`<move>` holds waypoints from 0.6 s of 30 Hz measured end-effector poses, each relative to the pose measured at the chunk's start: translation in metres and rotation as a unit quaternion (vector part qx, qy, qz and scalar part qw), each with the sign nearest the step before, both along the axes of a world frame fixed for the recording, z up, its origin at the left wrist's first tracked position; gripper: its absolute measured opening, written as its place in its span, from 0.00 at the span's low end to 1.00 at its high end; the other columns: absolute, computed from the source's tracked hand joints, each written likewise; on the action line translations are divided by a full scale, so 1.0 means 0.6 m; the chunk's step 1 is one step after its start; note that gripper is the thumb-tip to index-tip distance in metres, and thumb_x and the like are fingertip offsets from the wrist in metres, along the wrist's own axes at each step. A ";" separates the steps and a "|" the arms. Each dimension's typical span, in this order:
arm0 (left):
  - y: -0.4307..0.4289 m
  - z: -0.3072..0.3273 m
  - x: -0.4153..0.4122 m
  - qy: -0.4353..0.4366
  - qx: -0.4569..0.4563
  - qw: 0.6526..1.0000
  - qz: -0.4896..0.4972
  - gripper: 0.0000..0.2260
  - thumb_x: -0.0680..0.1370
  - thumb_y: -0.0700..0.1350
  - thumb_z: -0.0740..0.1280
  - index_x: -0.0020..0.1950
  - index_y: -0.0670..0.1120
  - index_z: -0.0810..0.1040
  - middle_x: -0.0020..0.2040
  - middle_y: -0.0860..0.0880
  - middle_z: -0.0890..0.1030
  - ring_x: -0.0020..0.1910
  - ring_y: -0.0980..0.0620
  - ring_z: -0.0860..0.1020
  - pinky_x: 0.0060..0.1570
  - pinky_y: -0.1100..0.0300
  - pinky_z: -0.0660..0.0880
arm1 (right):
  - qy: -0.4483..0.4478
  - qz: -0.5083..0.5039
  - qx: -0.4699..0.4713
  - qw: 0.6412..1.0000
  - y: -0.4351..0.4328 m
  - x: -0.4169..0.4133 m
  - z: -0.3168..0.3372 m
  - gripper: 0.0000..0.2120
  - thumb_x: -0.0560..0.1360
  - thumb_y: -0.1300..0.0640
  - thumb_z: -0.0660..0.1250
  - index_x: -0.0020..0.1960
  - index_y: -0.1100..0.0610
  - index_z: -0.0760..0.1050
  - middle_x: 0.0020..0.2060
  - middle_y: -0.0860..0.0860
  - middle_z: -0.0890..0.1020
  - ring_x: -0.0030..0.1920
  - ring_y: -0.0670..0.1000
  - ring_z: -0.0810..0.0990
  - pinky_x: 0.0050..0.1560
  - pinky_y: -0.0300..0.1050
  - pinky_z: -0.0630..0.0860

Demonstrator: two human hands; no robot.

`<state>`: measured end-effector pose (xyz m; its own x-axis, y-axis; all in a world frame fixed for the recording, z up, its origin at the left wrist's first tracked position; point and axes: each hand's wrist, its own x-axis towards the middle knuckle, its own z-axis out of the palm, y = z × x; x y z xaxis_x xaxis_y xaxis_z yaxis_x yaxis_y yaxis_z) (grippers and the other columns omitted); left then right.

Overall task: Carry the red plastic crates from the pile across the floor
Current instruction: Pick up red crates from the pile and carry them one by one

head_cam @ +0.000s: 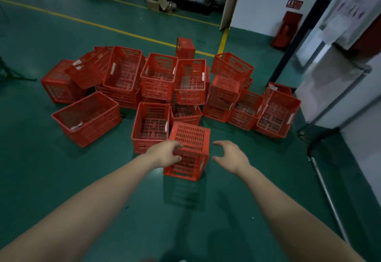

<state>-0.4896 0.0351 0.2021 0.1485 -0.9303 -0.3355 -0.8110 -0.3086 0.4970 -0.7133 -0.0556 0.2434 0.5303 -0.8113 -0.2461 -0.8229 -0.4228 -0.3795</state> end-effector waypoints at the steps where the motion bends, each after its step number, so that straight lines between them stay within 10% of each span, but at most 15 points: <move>1: -0.020 -0.001 -0.002 0.004 0.007 1.000 0.006 0.22 0.73 0.54 0.68 0.68 0.56 0.73 0.62 0.56 0.78 0.58 0.54 0.77 0.56 0.55 0.76 | 0.004 0.006 0.005 1.000 -0.023 0.002 -0.001 0.26 0.74 0.53 0.68 0.71 0.49 0.70 0.69 0.51 0.72 0.71 0.53 0.67 0.68 0.48 0.68; 18: -0.398 -0.123 0.128 0.092 0.073 0.985 0.129 0.22 0.75 0.50 0.68 0.69 0.53 0.72 0.65 0.52 0.77 0.62 0.52 0.76 0.61 0.55 0.73 | 0.118 0.170 0.069 0.976 -0.472 0.222 -0.101 0.26 0.71 0.53 0.67 0.69 0.48 0.72 0.67 0.49 0.74 0.69 0.51 0.69 0.65 0.47 0.70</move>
<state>-0.4127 -0.2039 0.1281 0.2979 -0.8090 -0.5066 -0.5970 -0.5721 0.5625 -0.5799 -0.3390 0.1827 0.6781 -0.5487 -0.4890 -0.7156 -0.6446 -0.2691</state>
